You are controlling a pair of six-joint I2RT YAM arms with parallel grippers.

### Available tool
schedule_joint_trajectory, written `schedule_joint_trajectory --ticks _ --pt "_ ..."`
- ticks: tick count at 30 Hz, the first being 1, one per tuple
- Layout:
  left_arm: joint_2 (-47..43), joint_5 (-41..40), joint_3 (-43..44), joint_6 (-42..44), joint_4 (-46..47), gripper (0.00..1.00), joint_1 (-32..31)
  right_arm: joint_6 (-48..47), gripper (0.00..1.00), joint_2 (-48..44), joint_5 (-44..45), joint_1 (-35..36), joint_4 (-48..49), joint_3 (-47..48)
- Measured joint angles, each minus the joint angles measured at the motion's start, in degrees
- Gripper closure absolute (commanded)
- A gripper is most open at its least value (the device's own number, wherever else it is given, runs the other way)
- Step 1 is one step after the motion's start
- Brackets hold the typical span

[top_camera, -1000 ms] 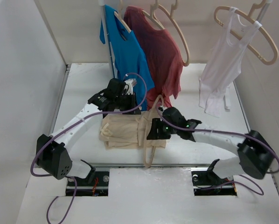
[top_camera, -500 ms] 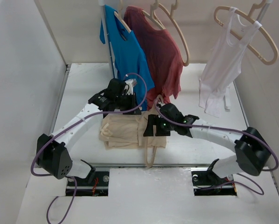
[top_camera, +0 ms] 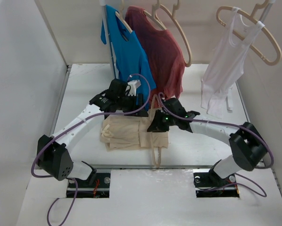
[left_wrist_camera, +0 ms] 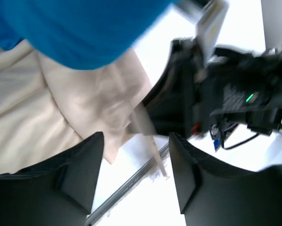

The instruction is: Place the trousers on the hanger

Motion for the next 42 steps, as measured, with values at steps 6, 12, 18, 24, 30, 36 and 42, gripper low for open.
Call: schedule_joint_trajectory --ticks 6,12,18,24,30,36,42 --pt "-2.14 0.57 0.28 4.26 1.11 0.41 -0.28 0.37 1.0 -10.84 -12.24 -11.13 3.82 -9.79" --pt "-10.73 0.37 -2.36 7.06 4.81 0.51 -0.61 -0.76 1.0 -12.63 -21.59 -19.06 6.05 -14.36" --pt "6.49 2.36 -2.6 9.49 4.28 0.41 -2.82 -3.34 1.0 -10.56 -26.36 -20.81 7.96 -14.82" --pt "19.47 2.27 -3.37 10.12 2.19 0.37 -3.39 -5.09 1.0 -10.56 -29.24 -23.41 9.2 -16.52" --pt "22.71 2.27 1.36 10.16 3.06 0.37 -3.48 -5.66 1.0 -10.56 -29.66 -23.45 10.54 -17.46" --pt "26.64 0.42 1.79 10.12 2.64 0.37 -5.27 -5.66 1.0 -10.95 -29.94 -24.37 10.45 -17.55" --pt "26.88 -1.38 1.64 9.92 2.19 0.85 -6.05 -5.66 1.0 -11.06 -30.36 -24.83 10.38 -17.59"
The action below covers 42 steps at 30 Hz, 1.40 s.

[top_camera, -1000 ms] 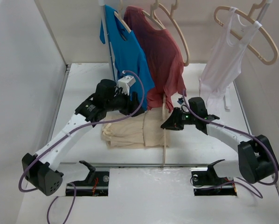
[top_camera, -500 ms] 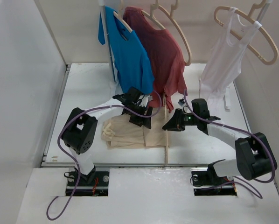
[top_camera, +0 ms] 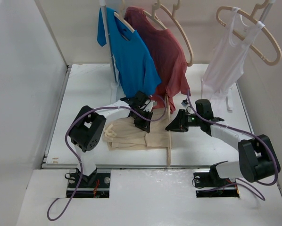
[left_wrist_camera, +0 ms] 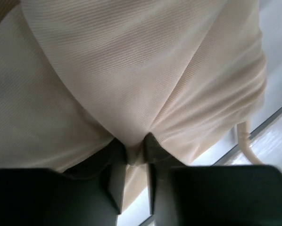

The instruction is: Place the trousers on the hanger

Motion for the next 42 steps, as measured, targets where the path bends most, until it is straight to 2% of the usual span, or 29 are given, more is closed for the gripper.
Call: schedule_joint_trajectory --ticks 2,3,4,5,6,8,11,13,17,18,19,22,26,27,33,38,42 --pt "0.0 -0.22 0.0 -0.02 -0.24 0.94 0.0 0.0 1.0 -0.13 0.0 0.0 -0.02 0.0" --pt "0.0 -0.24 0.0 0.09 -0.33 0.92 -0.02 0.0 1.0 -0.24 0.0 0.0 -0.04 0.0" --pt "-0.02 -0.26 0.02 0.07 -0.39 0.77 -0.09 0.0 1.0 -0.39 0.0 0.0 -0.04 -0.04" --pt "-0.09 -0.26 0.02 0.15 -0.42 0.77 -0.15 0.0 1.0 -0.57 0.0 0.0 -0.02 -0.24" --pt "-0.24 -0.28 0.02 0.09 -0.5 0.54 -0.26 0.0 1.0 -0.81 0.0 0.0 0.02 -0.57" --pt "-0.61 -0.26 0.02 0.59 -0.68 0.46 -0.48 -0.04 1.0 -1.29 0.04 -0.02 0.02 -1.05" --pt "-1.03 -0.39 0.02 0.61 -0.63 0.45 -1.01 -0.17 1.0 -1.62 0.09 -0.02 0.0 -1.07" --pt "-1.03 -0.96 0.02 0.61 -0.39 0.46 -1.2 -0.17 1.0 -1.66 0.11 -0.02 0.0 -1.09" --pt "-1.03 -3.02 0.35 0.72 0.39 0.56 -1.44 -0.59 1.0 -1.66 0.11 -0.02 -0.09 -1.09" --pt "-1.03 -3.41 0.57 0.74 0.52 0.61 -1.44 -0.63 1.0 -1.66 0.11 -0.02 -0.09 -1.09" --pt "-1.05 -3.87 0.79 0.68 0.76 0.76 -1.44 -0.63 1.0 -1.66 0.11 -0.02 -0.07 -1.14" --pt "-1.53 -5.84 1.09 0.7 1.07 0.92 -1.73 -0.7 1.0 -1.97 0.22 -0.02 -0.04 -1.53" --pt "-3.26 -7.93 1.09 0.68 1.03 0.93 -2.91 -0.81 1.0 -2.14 0.33 -0.11 -0.04 -1.62" --pt "-3.74 -8.5 1.09 0.63 1.03 1.0 -3.21 -0.83 1.0 -2.14 0.33 -0.13 -0.02 -1.62" --pt "-5.6 -9.33 1.11 0.74 0.48 1.0 -3.8 -1.01 1.0 -2.25 0.33 -0.35 -0.26 -1.64" --pt "-6.8 -5.44 2.32 3.85 -3.06 1.0 -3.69 -0.98 1.0 -6.71 2.25 -1.86 -2.82 -3.28" --pt "-13.35 -0.02 2.51 10.75 -5.66 1.0 -3.65 -0.87 1.0 -13.9 5.11 -3.41 -9.46 -4.52"
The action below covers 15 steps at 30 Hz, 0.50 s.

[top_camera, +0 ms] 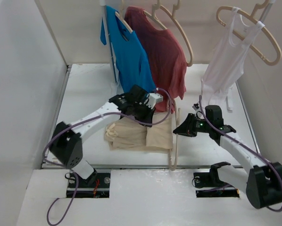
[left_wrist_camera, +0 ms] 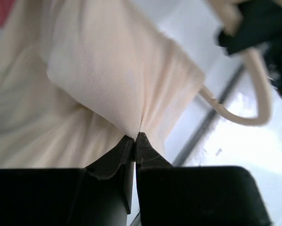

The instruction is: Place the trousers on the hanger

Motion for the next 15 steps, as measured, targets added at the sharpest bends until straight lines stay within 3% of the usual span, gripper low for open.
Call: schedule_joint_trajectory --ticks 6,15 --pt "-13.09 9.73 2.64 7.43 -2.91 1.0 4.22 -0.02 1.0 -10.95 5.03 -1.9 -10.16 0.17" --pt "-13.86 14.84 7.58 9.51 -9.55 1.0 10.82 0.02 1.0 -13.68 13.49 -4.0 -22.16 3.8"
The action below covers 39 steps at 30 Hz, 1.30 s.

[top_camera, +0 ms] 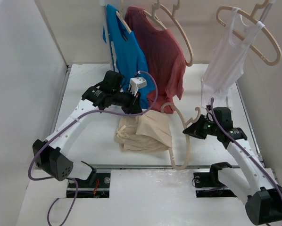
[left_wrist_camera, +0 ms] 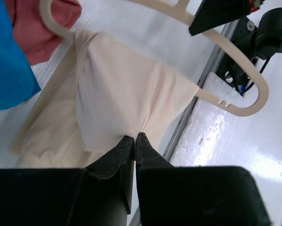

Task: Place the trousers on the hanger
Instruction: Place the trousers on the hanger, then place the hanger at the clothesline.

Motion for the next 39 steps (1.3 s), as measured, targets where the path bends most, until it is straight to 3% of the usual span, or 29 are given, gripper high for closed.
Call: schedule_joint_trajectory --ticks 10,15,19,20,22,24,26,29,39 --pt "-0.52 0.11 -0.24 3.85 -3.17 1.0 5.7 0.15 1.0 -6.47 10.71 0.0 -8.11 4.28" --pt "-2.71 -0.55 -4.68 7.65 -4.07 1.0 7.87 0.11 1.0 -6.32 13.7 0.0 -11.54 5.55" --pt "-3.52 -1.81 -10.16 8.48 -3.26 0.77 5.84 -1.99 1.0 -6.25 13.53 0.0 -12.83 9.07" --pt "-3.37 -2.21 -11.3 8.28 -2.6 0.6 4.66 -2.71 1.0 -6.03 13.4 0.0 -13.25 10.19" --pt "-2.84 -2.69 -13.09 7.56 -0.79 0.44 1.97 -4.0 1.0 -5.53 13.25 0.0 -13.64 12.13" --pt "-1.51 -3.13 -14.05 6.34 1.11 0.37 -0.37 -5.18 1.0 -5.09 13.05 0.0 -14.27 13.92" --pt "0.26 -3.76 -14.29 5.29 2.71 0.37 -1.51 -6.25 1.0 -4.5 12.98 0.0 -16.02 16.59" --pt "2.82 -5.2 -14.29 4.13 4.61 0.37 -1.49 -7.8 1.0 -2.05 13.4 0.0 -22.4 25.05" --pt "3.65 -7.15 -14.25 3.56 6.21 0.38 -0.98 -15.56 1.0 15.41 20.55 0.02 -39.39 68.61"
